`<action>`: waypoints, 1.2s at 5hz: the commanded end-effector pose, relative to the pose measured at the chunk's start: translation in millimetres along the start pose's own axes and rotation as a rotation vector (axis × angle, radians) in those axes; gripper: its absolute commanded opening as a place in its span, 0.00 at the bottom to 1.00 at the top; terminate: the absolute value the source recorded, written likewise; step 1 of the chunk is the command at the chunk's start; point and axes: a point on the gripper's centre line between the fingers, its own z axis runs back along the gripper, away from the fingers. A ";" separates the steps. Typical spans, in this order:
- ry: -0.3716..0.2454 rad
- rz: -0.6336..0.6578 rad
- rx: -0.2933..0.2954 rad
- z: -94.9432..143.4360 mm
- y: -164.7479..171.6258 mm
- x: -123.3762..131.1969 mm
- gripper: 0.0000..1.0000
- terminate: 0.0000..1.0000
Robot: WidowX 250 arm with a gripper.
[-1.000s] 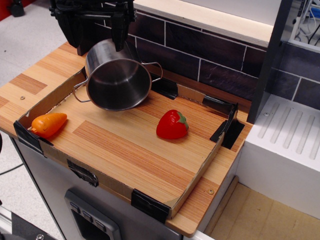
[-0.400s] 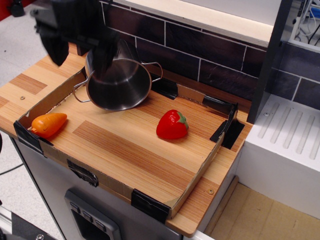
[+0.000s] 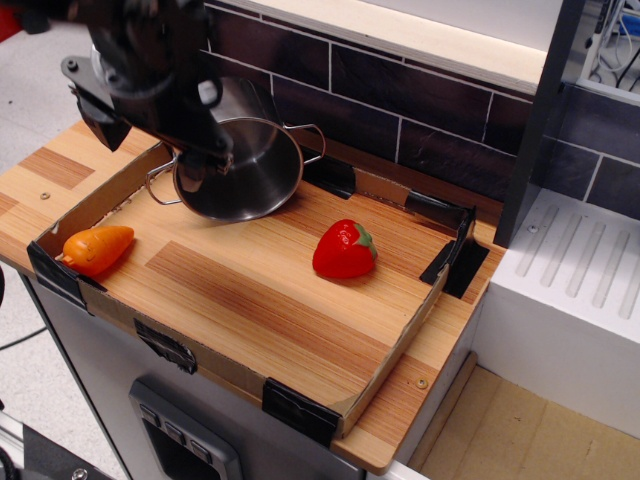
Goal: Upright metal pot
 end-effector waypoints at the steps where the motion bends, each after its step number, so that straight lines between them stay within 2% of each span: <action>1: -0.143 0.005 0.060 -18.6 -4.8 9.9 1.00 0.00; 4: -0.163 0.024 0.115 -33.5 -9.2 17.8 1.00 0.00; 6: -0.143 0.107 0.119 -46.3 -4.1 35.7 1.00 0.00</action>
